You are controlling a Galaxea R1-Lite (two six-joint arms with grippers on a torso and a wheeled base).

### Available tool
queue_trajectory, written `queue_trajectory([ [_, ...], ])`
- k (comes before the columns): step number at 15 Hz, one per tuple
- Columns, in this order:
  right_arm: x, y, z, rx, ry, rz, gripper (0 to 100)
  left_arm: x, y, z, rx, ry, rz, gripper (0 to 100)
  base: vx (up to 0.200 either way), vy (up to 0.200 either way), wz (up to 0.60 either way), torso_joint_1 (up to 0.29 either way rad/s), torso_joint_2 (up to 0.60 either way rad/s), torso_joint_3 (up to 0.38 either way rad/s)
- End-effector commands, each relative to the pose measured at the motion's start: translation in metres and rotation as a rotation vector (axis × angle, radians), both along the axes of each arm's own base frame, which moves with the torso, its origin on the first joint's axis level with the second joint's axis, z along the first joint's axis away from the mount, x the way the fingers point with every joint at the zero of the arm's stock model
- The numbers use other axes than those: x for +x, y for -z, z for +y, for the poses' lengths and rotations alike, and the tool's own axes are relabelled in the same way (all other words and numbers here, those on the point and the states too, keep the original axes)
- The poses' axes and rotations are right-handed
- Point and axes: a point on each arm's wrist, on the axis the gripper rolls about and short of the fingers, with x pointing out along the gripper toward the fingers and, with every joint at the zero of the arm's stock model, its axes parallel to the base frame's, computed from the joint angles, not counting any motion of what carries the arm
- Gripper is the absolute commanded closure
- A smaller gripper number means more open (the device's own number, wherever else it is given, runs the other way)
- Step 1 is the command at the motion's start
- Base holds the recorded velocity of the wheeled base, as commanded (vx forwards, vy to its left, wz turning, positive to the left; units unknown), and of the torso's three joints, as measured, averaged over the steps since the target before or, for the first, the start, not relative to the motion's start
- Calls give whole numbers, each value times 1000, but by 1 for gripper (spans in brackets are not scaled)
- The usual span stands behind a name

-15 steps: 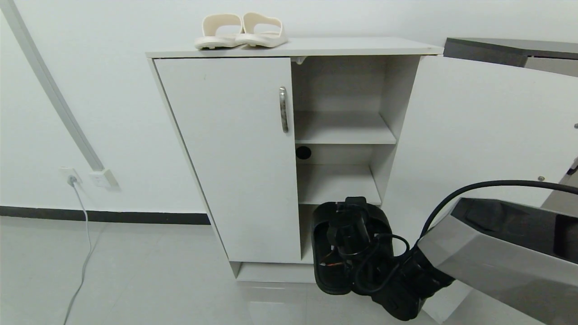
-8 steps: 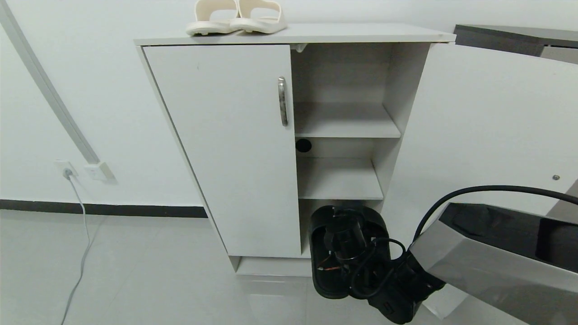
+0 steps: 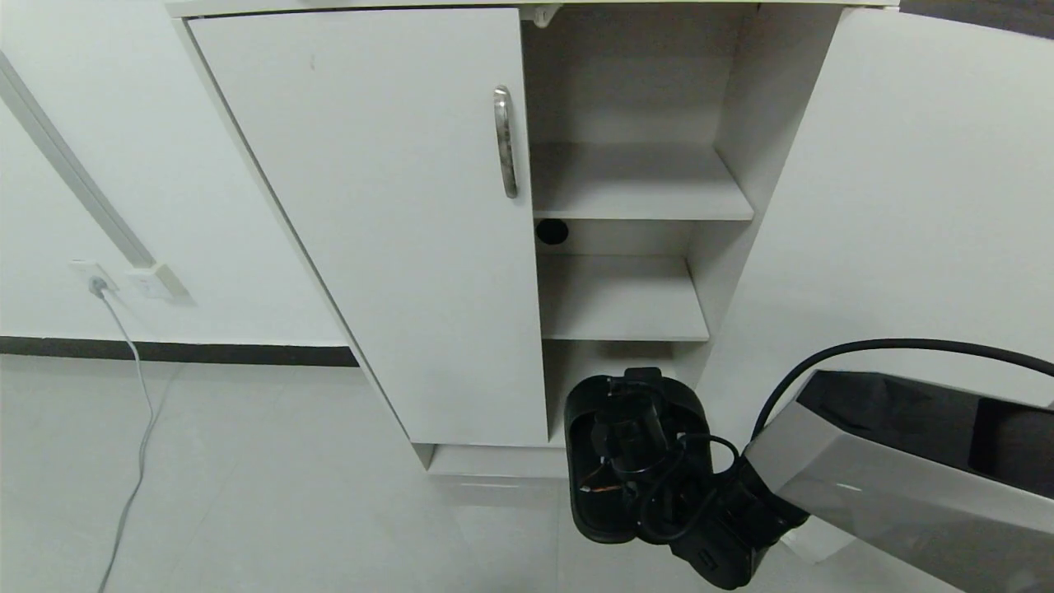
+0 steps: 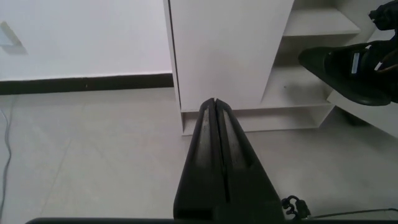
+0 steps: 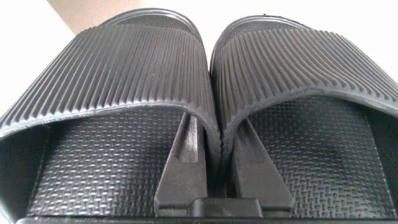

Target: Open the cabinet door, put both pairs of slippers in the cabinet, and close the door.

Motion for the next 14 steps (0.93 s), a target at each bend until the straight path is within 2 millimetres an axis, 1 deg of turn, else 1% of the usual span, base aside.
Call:
queue_trajectory([
  [1, 0, 0, 0, 0, 0, 0, 100, 0, 0, 0, 0, 0, 1, 100, 0, 0, 0, 7, -2, -207],
  [5, 2, 5, 2, 8, -5, -2, 100, 0, 0, 0, -6, -3, 0, 100, 0, 0, 0, 1, 2, -31],
  [7, 5, 15, 4, 12, -7, -16, 100, 0, 0, 0, -6, -3, 2, 100, 0, 0, 0, 0, 0, 0],
  [9, 10, 15, 4, 15, -13, -83, 100, 0, 0, 0, -6, -3, 0, 100, 0, 0, 0, 0, 0, 0],
  [10, 15, 13, 1, 17, -10, -155, 100, 0, 0, 0, -6, -3, 0, 100, 0, 0, 0, 0, 0, 0],
  [13, 23, 17, -4, -9, 1, -276, 100, 0, 0, 0, -8, -3, 0, 100, 0, 0, 0, 0, 0, 0],
  [14, 23, 13, -4, -3, 0, -315, 100, 0, 0, 0, -6, -3, 0, 100, 0, 0, 0, 0, 0, 0],
])
